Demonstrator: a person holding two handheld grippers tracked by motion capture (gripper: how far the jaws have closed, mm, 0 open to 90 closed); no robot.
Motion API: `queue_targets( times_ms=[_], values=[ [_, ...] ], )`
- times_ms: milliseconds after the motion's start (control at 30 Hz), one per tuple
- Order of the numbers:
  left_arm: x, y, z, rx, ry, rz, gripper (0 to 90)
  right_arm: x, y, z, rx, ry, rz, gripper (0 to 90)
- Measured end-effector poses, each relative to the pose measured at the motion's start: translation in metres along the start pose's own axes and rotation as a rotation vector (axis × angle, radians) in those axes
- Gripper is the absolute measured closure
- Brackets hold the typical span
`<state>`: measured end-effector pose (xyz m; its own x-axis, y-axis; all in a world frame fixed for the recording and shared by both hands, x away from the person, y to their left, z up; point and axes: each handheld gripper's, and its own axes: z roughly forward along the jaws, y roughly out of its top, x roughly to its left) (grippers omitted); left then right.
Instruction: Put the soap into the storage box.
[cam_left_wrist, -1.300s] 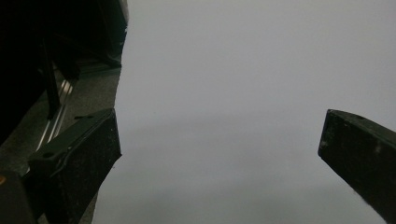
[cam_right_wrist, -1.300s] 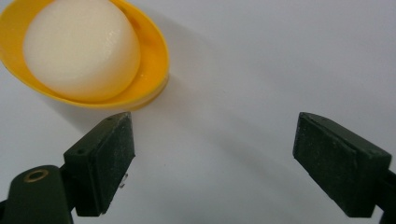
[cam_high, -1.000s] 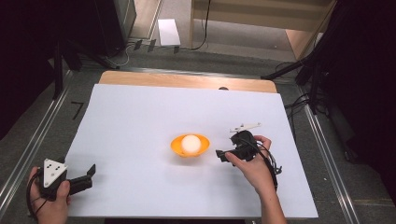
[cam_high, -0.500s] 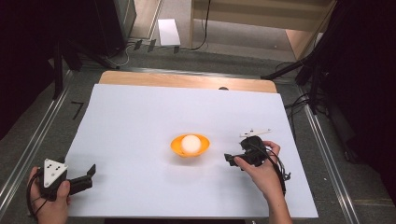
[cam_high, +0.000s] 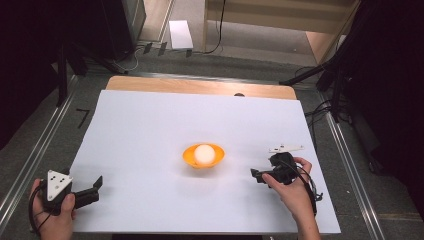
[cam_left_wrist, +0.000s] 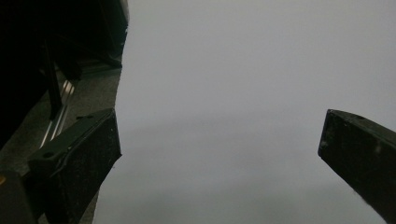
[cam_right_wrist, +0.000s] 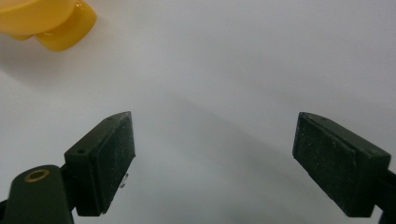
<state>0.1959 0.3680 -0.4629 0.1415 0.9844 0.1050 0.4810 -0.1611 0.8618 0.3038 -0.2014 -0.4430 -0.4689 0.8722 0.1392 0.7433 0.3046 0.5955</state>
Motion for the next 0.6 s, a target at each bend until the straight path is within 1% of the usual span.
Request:
queue_targets(
  times_ms=[233,400,433,600],
  values=[
    [0.0,0.0,0.0,0.001,0.002,0.004,0.0,-0.009,-0.012,-0.003,0.001,-0.011,0.023,13.4],
    [0.0,0.0,0.0,0.0,0.004,0.003,0.0,-0.015,-0.019,-0.004,-0.005,-0.013,0.027,13.4],
    [0.0,0.0,0.0,0.0,0.005,0.004,0.0,-0.018,-0.023,-0.004,-0.01,-0.017,0.037,13.4],
    [0.0,0.0,0.0,0.001,0.005,0.005,0.0,-0.027,-0.032,-0.008,-0.024,-0.021,0.052,13.4]
  ],
)
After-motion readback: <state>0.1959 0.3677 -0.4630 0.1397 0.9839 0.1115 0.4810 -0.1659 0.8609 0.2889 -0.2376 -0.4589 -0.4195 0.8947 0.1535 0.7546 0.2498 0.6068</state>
